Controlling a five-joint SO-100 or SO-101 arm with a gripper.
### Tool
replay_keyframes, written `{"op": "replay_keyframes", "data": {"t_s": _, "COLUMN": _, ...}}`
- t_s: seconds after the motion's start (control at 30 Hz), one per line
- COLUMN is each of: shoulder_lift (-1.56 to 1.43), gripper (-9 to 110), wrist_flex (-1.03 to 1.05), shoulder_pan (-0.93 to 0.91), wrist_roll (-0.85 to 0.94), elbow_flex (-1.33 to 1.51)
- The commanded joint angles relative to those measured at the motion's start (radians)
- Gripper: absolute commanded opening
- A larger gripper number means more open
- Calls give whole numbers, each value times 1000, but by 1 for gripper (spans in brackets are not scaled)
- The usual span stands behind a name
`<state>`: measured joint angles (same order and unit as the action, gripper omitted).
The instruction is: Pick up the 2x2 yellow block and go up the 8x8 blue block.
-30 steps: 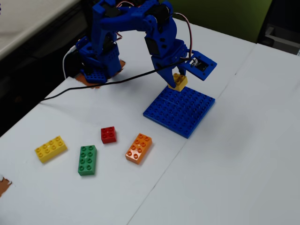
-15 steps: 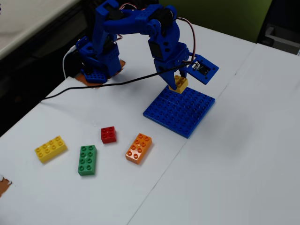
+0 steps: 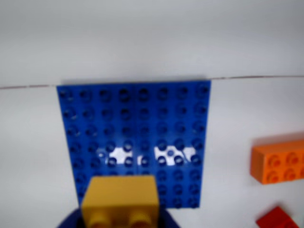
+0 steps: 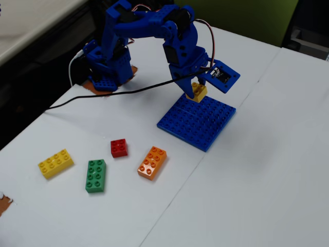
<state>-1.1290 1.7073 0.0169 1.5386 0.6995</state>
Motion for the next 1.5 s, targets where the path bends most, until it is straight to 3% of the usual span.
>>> {"op": "replay_keyframes", "data": {"t_s": 0.0, "shoulder_lift": -14, "gripper": 0, "wrist_flex": 8, "shoulder_pan": 6, "wrist_roll": -2, "elbow_flex": -49}}
{"op": "replay_keyframes", "data": {"t_s": 1.47, "shoulder_lift": 5, "gripper": 0, "wrist_flex": 23, "shoulder_pan": -2, "wrist_roll": 15, "elbow_flex": -61}}
